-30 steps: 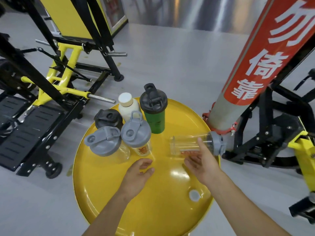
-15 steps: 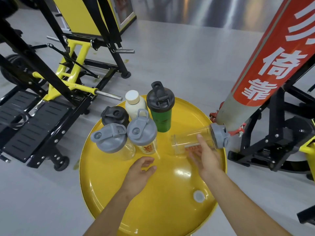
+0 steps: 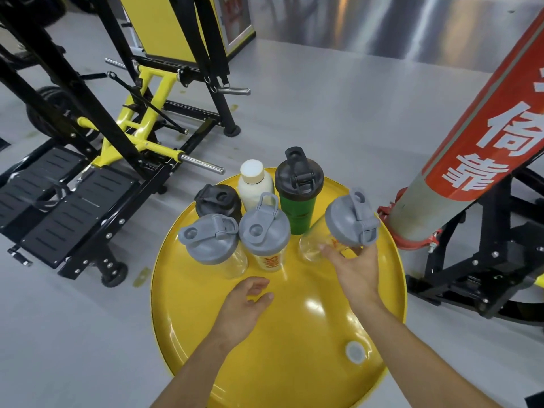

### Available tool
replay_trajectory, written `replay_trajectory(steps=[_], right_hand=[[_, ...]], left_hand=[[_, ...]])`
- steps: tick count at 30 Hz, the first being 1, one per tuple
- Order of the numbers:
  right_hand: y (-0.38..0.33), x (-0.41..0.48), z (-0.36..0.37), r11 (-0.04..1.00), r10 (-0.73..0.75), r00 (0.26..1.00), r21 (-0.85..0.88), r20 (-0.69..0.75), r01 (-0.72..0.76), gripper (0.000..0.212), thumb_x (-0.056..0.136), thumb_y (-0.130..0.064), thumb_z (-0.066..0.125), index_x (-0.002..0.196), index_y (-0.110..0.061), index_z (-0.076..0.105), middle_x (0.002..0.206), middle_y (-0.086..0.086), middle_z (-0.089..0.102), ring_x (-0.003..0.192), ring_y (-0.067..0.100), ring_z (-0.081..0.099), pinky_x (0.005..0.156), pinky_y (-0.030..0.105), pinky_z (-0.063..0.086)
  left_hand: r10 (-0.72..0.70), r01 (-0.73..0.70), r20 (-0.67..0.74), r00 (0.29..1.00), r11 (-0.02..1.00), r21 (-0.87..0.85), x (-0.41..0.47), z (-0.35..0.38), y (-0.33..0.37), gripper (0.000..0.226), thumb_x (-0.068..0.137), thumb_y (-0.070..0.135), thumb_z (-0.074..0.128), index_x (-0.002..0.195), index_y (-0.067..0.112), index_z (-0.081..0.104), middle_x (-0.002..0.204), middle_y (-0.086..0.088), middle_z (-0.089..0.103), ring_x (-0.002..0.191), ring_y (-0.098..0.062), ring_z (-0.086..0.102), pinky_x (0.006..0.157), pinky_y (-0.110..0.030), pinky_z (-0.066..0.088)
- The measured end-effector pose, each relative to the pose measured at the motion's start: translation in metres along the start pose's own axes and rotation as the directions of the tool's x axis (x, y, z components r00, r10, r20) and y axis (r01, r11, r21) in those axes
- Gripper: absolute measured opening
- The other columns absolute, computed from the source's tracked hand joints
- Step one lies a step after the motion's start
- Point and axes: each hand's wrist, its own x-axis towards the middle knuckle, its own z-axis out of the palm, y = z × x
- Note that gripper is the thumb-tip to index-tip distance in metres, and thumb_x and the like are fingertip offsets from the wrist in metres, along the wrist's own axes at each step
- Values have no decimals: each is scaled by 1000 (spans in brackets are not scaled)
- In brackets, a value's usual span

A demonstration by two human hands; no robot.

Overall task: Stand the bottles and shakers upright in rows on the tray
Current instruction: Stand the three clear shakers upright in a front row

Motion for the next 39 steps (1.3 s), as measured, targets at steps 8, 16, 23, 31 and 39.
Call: replay_trajectory(steps=[8,16,23,31,39], right_hand=[[-4,-11,16,984,-162,983,-64,87,168,78,65,-18,96,108,-65,51,125,4,52,119,22,56,97,38,53],[-4,-12,23,971,-207,972,-101,106,218,76,68,-13,94,111,-53,45,117,-10,47,120,20,52,96,29,49],[-3,-11,25,961,-214,968,-147,133,233,71,69,-16,94,116,-45,49,118,-13,45,119,13,50,99,29,48],[-5,-11,22,960,-199,972,-172,129,220,68,70,-17,93,120,-35,50,117,-15,43,115,-11,45,98,25,46],[-7,-15,23,953,-209,968,-194,137,233,73,71,-16,93,114,-51,45,124,-6,43,119,8,46,96,24,45]], left_hand=[[-25,23,-43,999,999,-45,1,-9,-14,21,92,21,73,111,27,69,121,9,68,118,-7,60,100,-32,52],[-45,42,-45,998,996,-75,2,-11,-21,21,91,20,73,110,27,69,119,9,69,116,-5,60,101,-31,52],[-48,44,-45,998,995,-86,3,-13,-22,22,92,21,73,113,26,69,119,10,69,116,-4,60,101,-30,52],[-41,37,-38,998,995,-91,0,-11,-24,24,92,20,72,115,24,68,120,10,69,117,-6,61,104,-31,50],[-45,41,-45,998,995,-94,0,-12,-22,25,92,20,72,116,25,67,119,12,69,115,-5,61,102,-32,51]])
